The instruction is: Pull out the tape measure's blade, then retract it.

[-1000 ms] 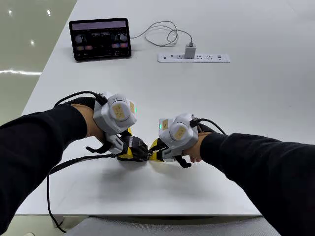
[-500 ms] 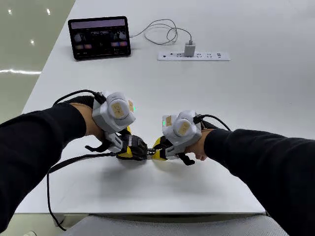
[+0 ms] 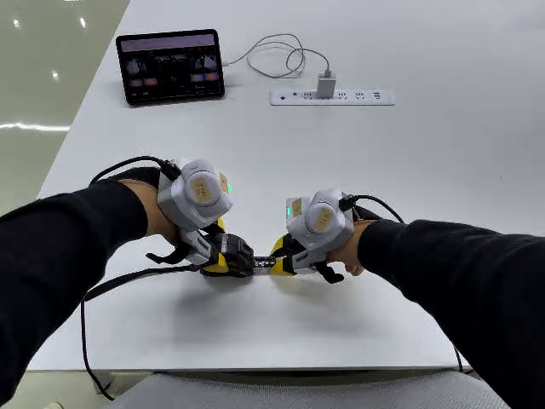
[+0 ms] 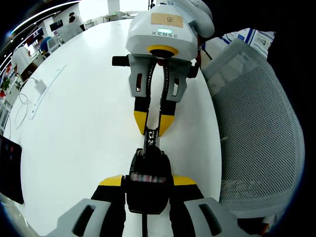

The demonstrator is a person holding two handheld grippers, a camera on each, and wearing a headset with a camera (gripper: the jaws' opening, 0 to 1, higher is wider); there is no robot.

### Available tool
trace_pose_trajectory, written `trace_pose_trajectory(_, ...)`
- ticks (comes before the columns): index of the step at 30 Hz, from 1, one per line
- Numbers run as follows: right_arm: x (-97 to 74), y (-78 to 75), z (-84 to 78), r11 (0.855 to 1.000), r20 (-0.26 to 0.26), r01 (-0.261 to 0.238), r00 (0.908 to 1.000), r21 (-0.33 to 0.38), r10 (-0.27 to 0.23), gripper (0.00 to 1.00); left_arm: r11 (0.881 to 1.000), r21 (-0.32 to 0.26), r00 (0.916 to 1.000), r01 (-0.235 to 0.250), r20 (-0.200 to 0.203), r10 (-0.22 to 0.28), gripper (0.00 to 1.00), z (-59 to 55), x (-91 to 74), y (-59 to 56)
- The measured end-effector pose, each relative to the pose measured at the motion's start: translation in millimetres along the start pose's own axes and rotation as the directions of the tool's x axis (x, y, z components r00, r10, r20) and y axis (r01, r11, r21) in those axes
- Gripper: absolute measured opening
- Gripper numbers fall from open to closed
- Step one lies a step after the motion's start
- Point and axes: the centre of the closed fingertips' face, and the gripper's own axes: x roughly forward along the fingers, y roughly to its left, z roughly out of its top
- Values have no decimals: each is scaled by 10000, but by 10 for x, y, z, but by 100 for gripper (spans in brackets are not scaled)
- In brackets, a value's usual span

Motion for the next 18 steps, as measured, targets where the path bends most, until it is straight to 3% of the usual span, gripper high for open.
trace_pose_trajectory(18,-69,2,-102,9998,-80,82,9999,205,-80,9,10000,33,10000,-2,12,2,30,0,3,1)
